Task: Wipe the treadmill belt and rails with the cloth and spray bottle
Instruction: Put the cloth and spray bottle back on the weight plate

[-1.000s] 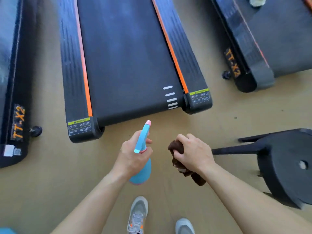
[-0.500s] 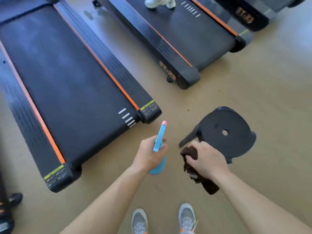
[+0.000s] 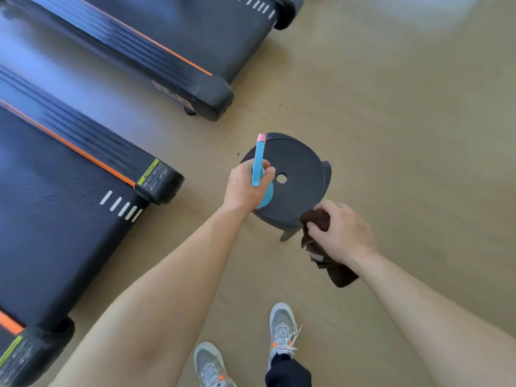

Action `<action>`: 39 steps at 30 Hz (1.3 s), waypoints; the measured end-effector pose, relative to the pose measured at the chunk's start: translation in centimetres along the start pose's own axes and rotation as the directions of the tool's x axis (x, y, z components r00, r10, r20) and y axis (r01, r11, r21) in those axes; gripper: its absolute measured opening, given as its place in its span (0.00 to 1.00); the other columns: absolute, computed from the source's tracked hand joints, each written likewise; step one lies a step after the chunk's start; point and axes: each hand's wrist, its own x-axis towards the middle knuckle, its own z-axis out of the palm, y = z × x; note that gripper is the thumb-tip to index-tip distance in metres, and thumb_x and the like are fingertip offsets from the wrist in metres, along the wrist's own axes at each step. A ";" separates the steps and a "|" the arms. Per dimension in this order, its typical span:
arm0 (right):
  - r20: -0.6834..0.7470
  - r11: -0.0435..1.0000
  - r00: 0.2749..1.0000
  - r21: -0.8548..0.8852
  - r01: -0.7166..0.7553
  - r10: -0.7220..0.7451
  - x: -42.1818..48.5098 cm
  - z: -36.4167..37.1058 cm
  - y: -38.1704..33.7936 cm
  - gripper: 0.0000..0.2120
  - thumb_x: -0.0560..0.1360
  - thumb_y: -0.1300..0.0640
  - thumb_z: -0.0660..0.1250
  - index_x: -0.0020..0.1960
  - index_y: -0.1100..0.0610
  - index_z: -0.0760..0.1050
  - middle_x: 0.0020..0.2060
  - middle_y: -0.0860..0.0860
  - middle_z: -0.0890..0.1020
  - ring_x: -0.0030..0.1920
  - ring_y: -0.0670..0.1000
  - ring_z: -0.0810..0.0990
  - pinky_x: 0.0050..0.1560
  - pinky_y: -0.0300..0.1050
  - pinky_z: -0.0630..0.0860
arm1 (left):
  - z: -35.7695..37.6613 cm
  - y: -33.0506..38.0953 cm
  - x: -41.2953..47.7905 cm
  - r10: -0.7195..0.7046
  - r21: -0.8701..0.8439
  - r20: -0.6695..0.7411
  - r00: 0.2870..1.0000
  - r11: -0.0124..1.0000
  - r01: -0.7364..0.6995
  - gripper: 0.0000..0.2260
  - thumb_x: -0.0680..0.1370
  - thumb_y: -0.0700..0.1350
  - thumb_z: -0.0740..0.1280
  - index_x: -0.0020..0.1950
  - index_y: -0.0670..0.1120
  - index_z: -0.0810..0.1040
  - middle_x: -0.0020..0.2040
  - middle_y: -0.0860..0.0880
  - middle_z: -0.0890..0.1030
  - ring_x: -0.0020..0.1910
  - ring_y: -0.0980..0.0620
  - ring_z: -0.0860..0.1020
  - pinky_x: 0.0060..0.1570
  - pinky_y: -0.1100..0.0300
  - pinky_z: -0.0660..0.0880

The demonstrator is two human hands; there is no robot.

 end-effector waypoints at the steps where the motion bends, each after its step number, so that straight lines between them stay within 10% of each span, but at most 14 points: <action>1: -0.010 1.000 1.000 0.028 -0.014 0.015 0.6 0.1 1.0 0.08 0.75 0.44 0.67 0.52 0.43 0.73 0.43 0.45 0.75 0.44 0.53 0.76 0.42 0.47 0.71 | 1.1 -0.2 1.0 0.008 0.023 -0.006 1.000 1.000 -0.008 0.10 0.82 0.50 0.67 0.57 0.46 0.83 0.52 0.53 0.80 0.49 0.50 0.78 0.50 0.58 0.74; 15: -0.151 0.946 0.989 0.318 0.054 -0.006 6.4 4.4 3.9 0.10 0.74 0.45 0.70 0.54 0.43 0.74 0.48 0.45 0.77 0.48 0.50 0.77 0.46 0.48 0.74 | 4.9 -5.0 3.6 -0.046 0.095 -0.078 0.996 0.994 0.054 0.35 0.73 0.58 0.76 0.76 0.54 0.66 0.69 0.53 0.72 0.68 0.52 0.74 0.66 0.53 0.73; 20: -0.091 0.884 0.995 0.460 0.083 -0.046 5.5 4.2 1.8 0.17 0.76 0.48 0.72 0.62 0.45 0.71 0.57 0.46 0.77 0.56 0.48 0.76 0.58 0.51 0.75 | 3.2 -4.8 -3.8 -0.147 0.079 -0.087 0.985 0.985 0.154 0.07 0.81 0.46 0.70 0.57 0.52 0.75 0.50 0.56 0.78 0.48 0.56 0.78 0.53 0.52 0.80; 24: -0.080 0.894 0.993 0.434 0.109 -0.082 3.7 3.1 -0.8 0.26 0.73 0.46 0.75 0.67 0.44 0.67 0.60 0.43 0.76 0.58 0.47 0.75 0.58 0.50 0.75 | 1.8 -2.1 -5.8 -0.190 -0.184 0.333 0.923 0.948 0.261 0.09 0.83 0.53 0.67 0.60 0.52 0.81 0.53 0.53 0.85 0.54 0.54 0.83 0.58 0.51 0.82; 30: 0.004 0.857 0.987 0.496 0.140 -0.163 2.0 1.2 -2.9 0.37 0.67 0.49 0.76 0.73 0.38 0.65 0.62 0.45 0.77 0.61 0.47 0.75 0.62 0.47 0.74 | -0.5 -1.2 -5.5 -0.081 -0.174 0.304 0.949 0.975 0.139 0.02 0.82 0.47 0.71 0.51 0.52 0.84 0.46 0.50 0.86 0.45 0.53 0.84 0.49 0.61 0.81; 39: 0.282 0.881 0.944 0.473 0.016 -0.169 2.0 -1.9 -2.9 0.07 0.75 0.54 0.74 0.51 0.46 0.78 0.41 0.43 0.83 0.39 0.41 0.82 0.36 0.30 0.72 | -4.4 -1.0 -4.5 0.109 0.142 0.279 0.954 0.978 -0.153 0.05 0.80 0.48 0.73 0.54 0.51 0.87 0.46 0.54 0.86 0.47 0.54 0.84 0.53 0.51 0.83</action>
